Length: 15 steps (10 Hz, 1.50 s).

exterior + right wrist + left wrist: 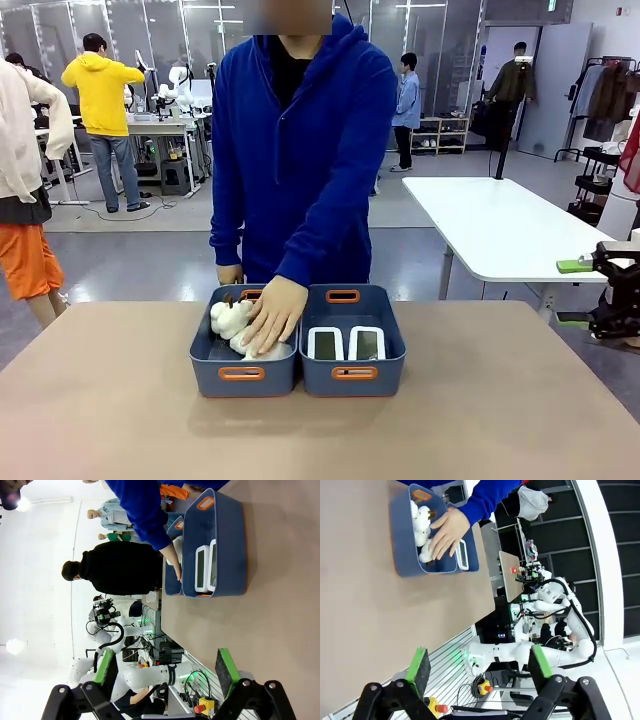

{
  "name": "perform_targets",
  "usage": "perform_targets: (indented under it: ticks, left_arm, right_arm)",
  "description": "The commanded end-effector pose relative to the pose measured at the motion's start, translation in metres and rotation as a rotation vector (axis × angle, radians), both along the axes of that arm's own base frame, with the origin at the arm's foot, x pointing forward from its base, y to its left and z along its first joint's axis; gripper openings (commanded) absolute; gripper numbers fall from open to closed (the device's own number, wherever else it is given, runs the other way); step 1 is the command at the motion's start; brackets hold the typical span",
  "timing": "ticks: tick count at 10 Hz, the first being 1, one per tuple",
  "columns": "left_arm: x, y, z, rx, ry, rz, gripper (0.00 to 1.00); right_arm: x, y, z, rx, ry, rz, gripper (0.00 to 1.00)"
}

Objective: Sort the digital clocks into the basket.
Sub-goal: Pick up the Digital clock from the table and place it into the empty Plastic storage basket.

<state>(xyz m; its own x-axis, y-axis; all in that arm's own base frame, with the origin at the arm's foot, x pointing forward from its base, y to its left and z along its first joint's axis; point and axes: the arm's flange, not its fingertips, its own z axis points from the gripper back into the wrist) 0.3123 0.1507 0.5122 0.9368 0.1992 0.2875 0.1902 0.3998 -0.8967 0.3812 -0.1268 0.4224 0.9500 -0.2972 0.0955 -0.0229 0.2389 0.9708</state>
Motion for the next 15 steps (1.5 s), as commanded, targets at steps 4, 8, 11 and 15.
perform_targets:
  ticks: [4,8,11,15]
  left_arm:
    - [0.0122,-0.0090,0.0101,0.012,0.010,-0.011,1.00]
    - [0.0122,-0.0090,0.0101,0.012,0.010,-0.011,1.00]
    - [0.0122,-0.0090,0.0101,0.012,0.010,-0.011,1.00]
    - [0.0122,-0.0090,0.0101,0.012,0.010,-0.011,1.00]
  right_arm:
    - [-0.0002,-0.0005,0.0050,-0.010,0.025,-0.001,1.00]
    - [-0.0002,-0.0005,0.0050,-0.010,0.025,-0.001,1.00]
    - [-0.0002,-0.0005,0.0050,-0.010,0.025,-0.001,1.00]
    - [-0.0002,-0.0005,0.0050,-0.010,0.025,-0.001,1.00]
